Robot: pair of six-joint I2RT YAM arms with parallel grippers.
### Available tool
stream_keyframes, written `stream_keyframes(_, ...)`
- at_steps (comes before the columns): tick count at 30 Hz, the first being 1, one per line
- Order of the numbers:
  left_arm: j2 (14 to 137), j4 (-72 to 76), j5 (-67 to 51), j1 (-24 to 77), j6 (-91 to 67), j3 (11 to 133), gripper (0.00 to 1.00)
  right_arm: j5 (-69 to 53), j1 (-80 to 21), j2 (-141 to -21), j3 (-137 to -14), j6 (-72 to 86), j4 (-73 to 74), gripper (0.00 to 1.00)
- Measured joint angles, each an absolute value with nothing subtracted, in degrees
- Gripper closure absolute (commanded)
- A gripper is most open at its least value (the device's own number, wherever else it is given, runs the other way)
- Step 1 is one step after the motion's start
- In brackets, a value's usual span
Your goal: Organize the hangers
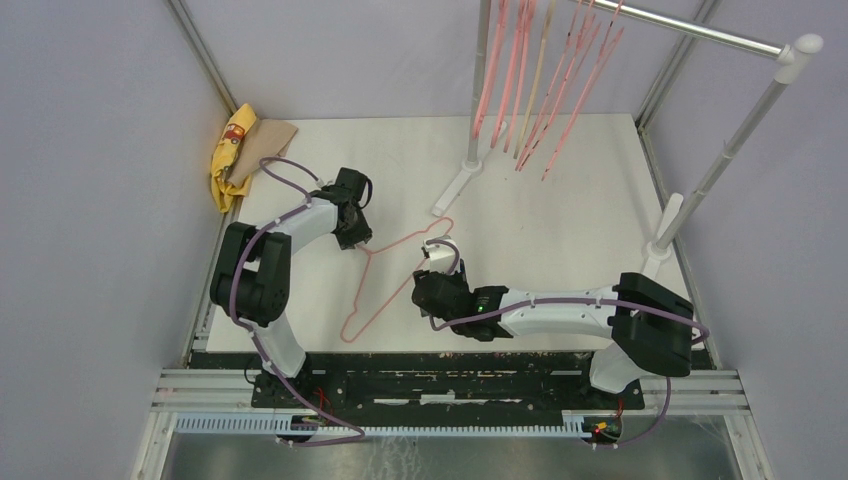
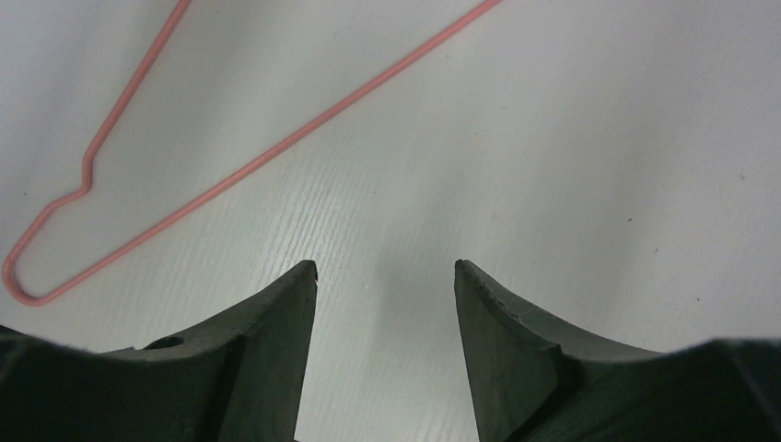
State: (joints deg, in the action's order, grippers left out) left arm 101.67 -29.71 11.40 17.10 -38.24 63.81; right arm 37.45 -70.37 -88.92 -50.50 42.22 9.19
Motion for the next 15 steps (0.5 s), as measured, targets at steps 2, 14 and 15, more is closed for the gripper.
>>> stream_keyframes(2, 102.02, -29.80, 11.38, 17.10, -38.26, 63.81, 0.59, 37.23, -70.06, -88.92, -50.09, 42.13, 9.19, 0.35)
stream_keyframes(14, 104.29, -28.60, 11.29, 17.19, -38.35, 65.19, 0.75, 34.59, -68.38, -86.04, -46.00, 41.74, 8.40, 0.35)
stream_keyframes(15, 104.51, -28.21, 11.29, 17.21, -38.37, 65.34, 0.83, 34.48, -68.20, -85.49, -45.56, 41.71, 8.25, 0.35)
